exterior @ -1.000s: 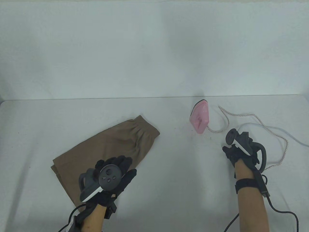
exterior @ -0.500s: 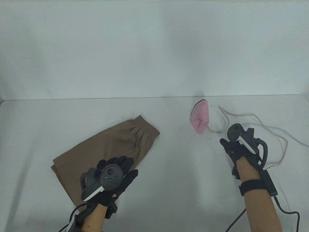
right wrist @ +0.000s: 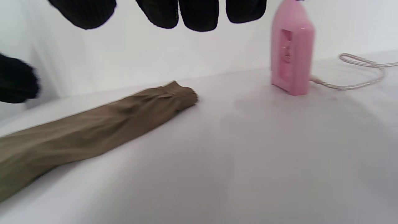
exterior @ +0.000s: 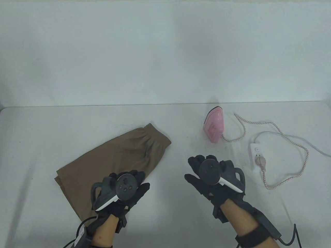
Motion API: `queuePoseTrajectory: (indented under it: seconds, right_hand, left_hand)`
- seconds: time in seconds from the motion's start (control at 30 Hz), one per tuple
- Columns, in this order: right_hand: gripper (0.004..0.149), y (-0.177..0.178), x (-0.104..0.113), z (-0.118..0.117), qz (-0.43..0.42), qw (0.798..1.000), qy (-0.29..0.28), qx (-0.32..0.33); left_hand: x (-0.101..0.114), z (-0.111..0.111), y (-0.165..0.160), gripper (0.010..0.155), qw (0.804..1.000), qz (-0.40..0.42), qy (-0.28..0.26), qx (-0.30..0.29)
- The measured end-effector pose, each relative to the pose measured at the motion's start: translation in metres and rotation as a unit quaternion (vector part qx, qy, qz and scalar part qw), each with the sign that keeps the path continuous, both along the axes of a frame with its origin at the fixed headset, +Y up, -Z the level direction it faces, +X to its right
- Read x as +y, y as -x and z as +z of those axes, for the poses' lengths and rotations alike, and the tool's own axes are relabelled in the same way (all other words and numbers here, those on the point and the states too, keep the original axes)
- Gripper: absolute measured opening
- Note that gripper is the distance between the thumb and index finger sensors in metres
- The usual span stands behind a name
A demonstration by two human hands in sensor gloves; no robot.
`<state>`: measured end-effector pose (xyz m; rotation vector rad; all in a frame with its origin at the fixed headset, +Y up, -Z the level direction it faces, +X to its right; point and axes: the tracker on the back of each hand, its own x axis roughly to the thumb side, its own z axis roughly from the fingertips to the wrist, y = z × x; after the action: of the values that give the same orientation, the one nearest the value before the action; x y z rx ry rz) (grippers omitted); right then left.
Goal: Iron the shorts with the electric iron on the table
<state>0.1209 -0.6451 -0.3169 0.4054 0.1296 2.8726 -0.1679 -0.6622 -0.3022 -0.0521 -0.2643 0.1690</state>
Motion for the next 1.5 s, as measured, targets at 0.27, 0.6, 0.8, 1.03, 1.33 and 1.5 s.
queuePoseTrajectory:
  seconds: [0.27, 0.6, 0.8, 1.03, 1.33, 1.5]
  right_hand:
    - [0.067, 0.017, -0.022, 0.015, 0.077, 0.994, -0.06, 0.037]
    - [0.066, -0.008, -0.015, 0.008, 0.068, 0.997, -0.038, 0.023]
    - [0.065, -0.024, -0.01, 0.001, 0.052, 0.998, -0.047, -0.004]
    - [0.065, -0.035, -0.011, -0.006, 0.029, 0.998, -0.041, -0.029]
    - [0.066, -0.042, -0.014, -0.019, 0.017, 0.998, -0.031, -0.054]
    - [0.067, -0.044, -0.017, -0.024, 0.01, 0.997, -0.029, -0.073]
  left_hand:
    - [-0.012, -0.002, -0.008, 0.062, 0.999, -0.021, 0.031, -0.007]
    - [-0.037, -0.05, -0.015, 0.061, 0.992, -0.078, 0.104, 0.01]
    - [-0.02, -0.119, -0.03, 0.061, 0.981, -0.162, 0.081, 0.063]
    - [-0.008, -0.196, -0.044, 0.06, 0.97, -0.174, 0.039, 0.167]
    - [-0.073, -0.257, -0.042, 0.078, 0.957, -0.025, 0.136, 0.253]
    - [-0.094, -0.264, -0.033, 0.103, 0.928, 0.099, 0.167, 0.318]
